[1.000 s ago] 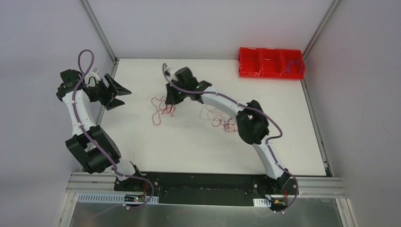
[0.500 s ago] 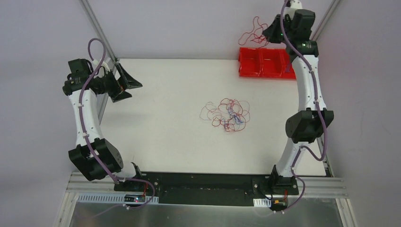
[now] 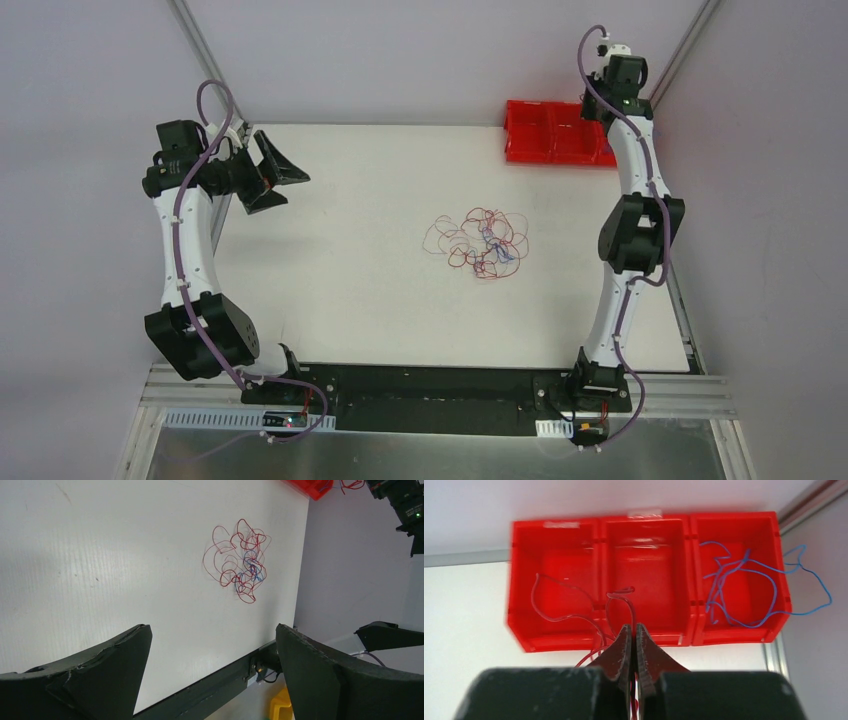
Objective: Untangle the cables
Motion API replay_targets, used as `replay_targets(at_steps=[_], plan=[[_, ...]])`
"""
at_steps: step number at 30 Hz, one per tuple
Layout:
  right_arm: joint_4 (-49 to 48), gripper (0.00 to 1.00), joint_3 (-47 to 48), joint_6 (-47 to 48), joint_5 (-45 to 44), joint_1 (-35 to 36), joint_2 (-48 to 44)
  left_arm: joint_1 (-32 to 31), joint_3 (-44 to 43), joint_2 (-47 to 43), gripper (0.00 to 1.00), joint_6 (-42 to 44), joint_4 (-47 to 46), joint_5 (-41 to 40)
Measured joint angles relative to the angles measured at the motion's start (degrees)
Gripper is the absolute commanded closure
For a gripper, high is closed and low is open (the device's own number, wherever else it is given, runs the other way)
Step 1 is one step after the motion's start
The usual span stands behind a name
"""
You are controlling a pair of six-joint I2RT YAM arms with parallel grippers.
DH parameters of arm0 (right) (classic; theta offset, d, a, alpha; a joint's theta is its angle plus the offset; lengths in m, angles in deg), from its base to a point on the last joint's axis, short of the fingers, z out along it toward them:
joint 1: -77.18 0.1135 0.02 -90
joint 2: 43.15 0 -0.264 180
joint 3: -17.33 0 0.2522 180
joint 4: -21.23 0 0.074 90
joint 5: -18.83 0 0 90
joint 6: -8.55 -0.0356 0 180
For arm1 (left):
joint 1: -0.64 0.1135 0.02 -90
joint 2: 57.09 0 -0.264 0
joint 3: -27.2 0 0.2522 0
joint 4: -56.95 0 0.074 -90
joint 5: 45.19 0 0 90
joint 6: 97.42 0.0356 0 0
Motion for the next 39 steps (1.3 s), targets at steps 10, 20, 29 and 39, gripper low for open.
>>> replay_targets(at_steps=[10,20,29,39], plan=[[-6.73,1.00,0.00,3.82,-14.43,0.24,5.77,0.00,0.37,1.46,0.01,-0.66,-0.31,0.00],[-11.80,1.00,0.28,2.34,-16.52,-0.39,5.81,0.00,0.39,2.64,0.01,-0.72,-0.37,-0.17],[-12.90,1.00,0.24,1.84,-17.09,-0.55,5.81,0.00,0.42,3.58,0.01,-1.33,-1.16,-0.57],[-15.47,1.00,0.24,2.56,-21.81,-0.39,5.81,0.00,0.42,3.58,0.01,-1.53,-1.31,-1.68]])
